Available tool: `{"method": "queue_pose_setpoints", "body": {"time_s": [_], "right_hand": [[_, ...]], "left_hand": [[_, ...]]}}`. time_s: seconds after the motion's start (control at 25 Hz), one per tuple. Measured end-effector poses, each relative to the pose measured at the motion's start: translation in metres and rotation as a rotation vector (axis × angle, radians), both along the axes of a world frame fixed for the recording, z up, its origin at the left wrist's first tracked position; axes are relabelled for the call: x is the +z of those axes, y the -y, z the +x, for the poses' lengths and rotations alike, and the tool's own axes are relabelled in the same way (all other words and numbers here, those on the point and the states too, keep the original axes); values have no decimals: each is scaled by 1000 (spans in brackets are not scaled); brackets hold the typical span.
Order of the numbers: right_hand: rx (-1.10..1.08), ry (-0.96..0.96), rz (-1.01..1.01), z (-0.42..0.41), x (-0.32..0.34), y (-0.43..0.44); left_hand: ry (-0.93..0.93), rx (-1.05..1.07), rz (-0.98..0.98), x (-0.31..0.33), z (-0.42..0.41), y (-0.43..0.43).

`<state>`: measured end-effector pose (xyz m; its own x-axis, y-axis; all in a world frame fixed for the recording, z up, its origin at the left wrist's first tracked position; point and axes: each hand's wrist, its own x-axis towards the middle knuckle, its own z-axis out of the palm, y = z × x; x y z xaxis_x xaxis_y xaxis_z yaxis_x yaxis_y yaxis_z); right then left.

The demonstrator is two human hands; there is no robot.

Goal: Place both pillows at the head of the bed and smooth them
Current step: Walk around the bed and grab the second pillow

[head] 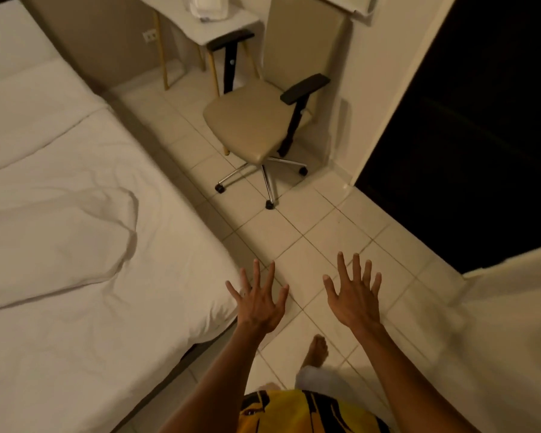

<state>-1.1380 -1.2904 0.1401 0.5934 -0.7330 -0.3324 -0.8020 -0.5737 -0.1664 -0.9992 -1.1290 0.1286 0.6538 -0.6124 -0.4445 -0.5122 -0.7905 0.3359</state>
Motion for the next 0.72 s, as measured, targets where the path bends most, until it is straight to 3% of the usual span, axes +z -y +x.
{"method": "queue_pose_setpoints", "body": {"time_s": [0.4,0.72], "right_hand": [[332,-43,41,156,-10,152],[547,-7,9,332,-2,206]], "left_hand": [[51,248,42,1,107,108],[76,458,1,-1,246,146]]}}
